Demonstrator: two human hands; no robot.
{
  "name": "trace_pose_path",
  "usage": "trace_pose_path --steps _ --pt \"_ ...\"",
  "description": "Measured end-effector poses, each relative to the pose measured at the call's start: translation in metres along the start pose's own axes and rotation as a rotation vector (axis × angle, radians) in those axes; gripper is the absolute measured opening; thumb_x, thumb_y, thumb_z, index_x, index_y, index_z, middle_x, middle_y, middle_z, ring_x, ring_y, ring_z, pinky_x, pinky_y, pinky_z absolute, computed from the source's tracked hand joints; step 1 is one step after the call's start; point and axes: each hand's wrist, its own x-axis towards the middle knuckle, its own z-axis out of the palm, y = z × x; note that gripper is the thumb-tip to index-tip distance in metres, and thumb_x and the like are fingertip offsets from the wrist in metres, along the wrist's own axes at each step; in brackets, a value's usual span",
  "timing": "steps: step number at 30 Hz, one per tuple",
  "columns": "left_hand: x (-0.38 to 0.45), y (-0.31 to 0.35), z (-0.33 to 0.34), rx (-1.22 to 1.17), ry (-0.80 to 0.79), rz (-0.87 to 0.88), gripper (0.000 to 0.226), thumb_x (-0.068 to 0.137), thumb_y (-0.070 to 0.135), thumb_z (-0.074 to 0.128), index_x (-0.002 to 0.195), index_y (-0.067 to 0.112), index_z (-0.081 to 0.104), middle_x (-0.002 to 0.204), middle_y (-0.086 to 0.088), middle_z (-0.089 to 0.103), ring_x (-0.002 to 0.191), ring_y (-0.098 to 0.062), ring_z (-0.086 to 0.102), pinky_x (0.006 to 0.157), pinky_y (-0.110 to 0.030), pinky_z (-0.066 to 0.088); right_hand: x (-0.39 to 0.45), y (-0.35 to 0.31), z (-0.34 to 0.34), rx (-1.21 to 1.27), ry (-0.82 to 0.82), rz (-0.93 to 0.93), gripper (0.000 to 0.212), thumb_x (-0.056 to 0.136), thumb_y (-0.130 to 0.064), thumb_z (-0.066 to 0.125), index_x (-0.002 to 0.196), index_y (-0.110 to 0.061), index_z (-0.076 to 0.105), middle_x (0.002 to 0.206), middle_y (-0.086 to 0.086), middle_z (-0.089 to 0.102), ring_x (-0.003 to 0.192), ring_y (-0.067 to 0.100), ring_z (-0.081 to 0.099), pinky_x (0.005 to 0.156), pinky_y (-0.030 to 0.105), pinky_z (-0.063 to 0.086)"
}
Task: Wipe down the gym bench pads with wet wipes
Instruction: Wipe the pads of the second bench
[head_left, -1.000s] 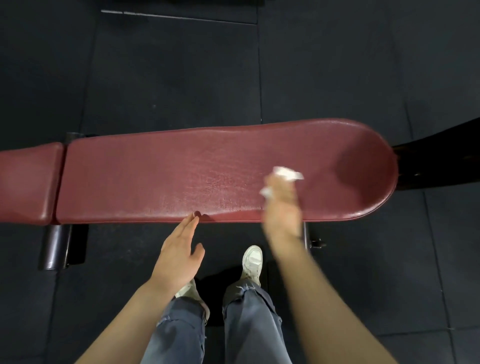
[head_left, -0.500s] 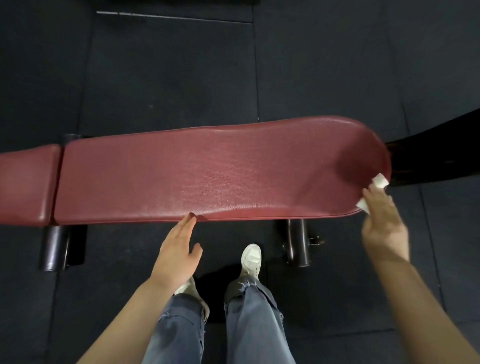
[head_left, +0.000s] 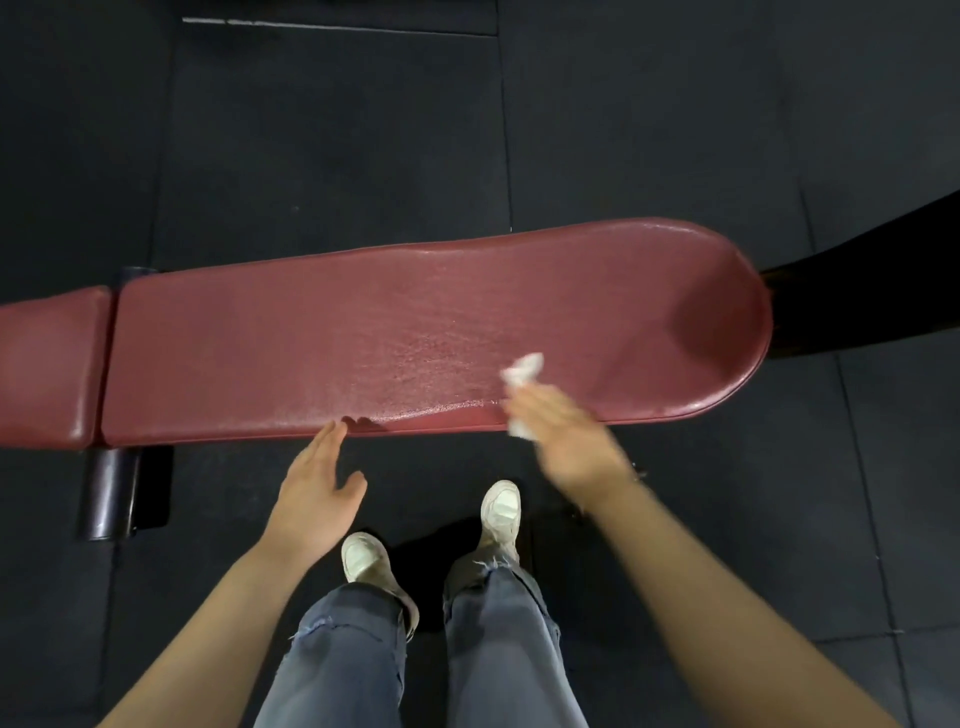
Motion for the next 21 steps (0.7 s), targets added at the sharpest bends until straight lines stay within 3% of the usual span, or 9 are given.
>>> trace_pose_path --steps 4,6,8,10,11,14,15,18,21 --pt "0.001 0.015 0.012 -0.011 -0.025 0.059 0.066 0.097 0.015 0.052 0.157 0.019 0.023 0.163 0.006 0.020 0.150 -0.011 0.016 0.121 -0.031 0.012 -0.084 0.082 -0.054 -0.051 0.388 0.417 0.037 0.100 0.000 0.036 0.129 0.001 0.059 0.136 0.016 0.055 0.126 0.033 0.055 0.117 0.029 0.029" --pt "0.002 0.020 0.016 -0.014 -0.031 0.073 0.066 0.098 0.016 0.052 0.157 0.019 0.023 0.163 0.006 0.020 0.150 -0.011 0.015 0.123 -0.032 0.013 -0.081 0.079 -0.037 -0.100 0.526 0.634 0.043 0.091 0.015 0.042 0.128 0.005 0.059 0.135 0.019 0.057 0.127 0.035 0.054 0.115 0.035 0.033" --pt "0.001 0.023 0.017 -0.023 -0.011 0.070 0.065 0.098 0.015 0.051 0.156 0.019 0.024 0.163 0.006 0.020 0.150 -0.011 0.016 0.122 -0.031 0.013 -0.043 0.050 -0.007 -0.092 0.604 0.698 0.047 0.089 0.019 0.039 0.131 0.005 0.055 0.135 0.021 0.056 0.128 0.032 0.053 0.113 0.040 0.036" --pt "0.003 0.022 0.012 -0.032 0.019 0.047 0.065 0.097 0.014 0.051 0.156 0.019 0.025 0.163 0.005 0.022 0.150 -0.012 0.017 0.121 -0.031 0.014 0.011 -0.007 0.022 -0.016 0.434 0.581 0.048 0.080 0.021 0.043 0.123 0.005 0.058 0.125 0.026 0.056 0.119 0.033 0.057 0.107 0.045 0.042" --pt "0.004 0.020 0.009 -0.032 0.029 0.034 0.065 0.097 0.014 0.052 0.156 0.019 0.025 0.163 0.004 0.023 0.150 -0.013 0.018 0.121 -0.033 0.015 0.032 -0.036 0.040 0.000 0.321 0.417 0.048 0.078 0.020 0.048 0.121 0.003 0.060 0.124 0.026 0.057 0.118 0.034 0.056 0.106 0.045 0.043" --pt "0.006 0.014 -0.001 -0.018 0.062 0.018 0.066 0.095 0.011 0.053 0.156 0.018 0.027 0.162 0.000 0.026 0.150 -0.015 0.020 0.121 -0.035 0.017 0.061 -0.100 0.079 -0.070 -0.083 -0.223 0.041 0.097 0.001 0.046 0.138 0.001 0.051 0.149 0.018 0.043 0.144 0.030 0.032 0.120 0.037 0.023" --pt "0.007 0.013 -0.002 -0.008 0.068 0.016 0.066 0.095 0.011 0.053 0.156 0.017 0.027 0.162 0.000 0.026 0.150 -0.015 0.020 0.121 -0.034 0.017 0.064 -0.101 0.080 -0.047 -0.178 -0.340 0.039 0.101 -0.006 0.045 0.139 0.000 0.050 0.152 0.015 0.040 0.146 0.028 0.028 0.122 0.034 0.015" --pt "0.006 0.008 -0.004 0.015 0.064 0.007 0.066 0.095 0.012 0.053 0.155 0.019 0.027 0.162 0.002 0.024 0.150 -0.015 0.019 0.119 -0.032 0.016 0.056 -0.059 0.057 -0.022 -0.217 -0.423 0.041 0.100 -0.012 0.040 0.138 -0.005 0.053 0.151 0.011 0.043 0.144 0.027 0.032 0.120 0.032 0.011" --pt "0.004 0.010 0.001 0.020 0.041 0.008 0.066 0.096 0.013 0.052 0.156 0.019 0.026 0.163 0.003 0.023 0.150 -0.014 0.018 0.120 -0.033 0.015 0.012 0.009 0.016 -0.056 -0.202 -0.406 0.051 0.089 0.005 0.051 0.139 -0.007 0.053 0.149 0.008 0.045 0.139 0.026 0.039 0.117 0.044 0.028"
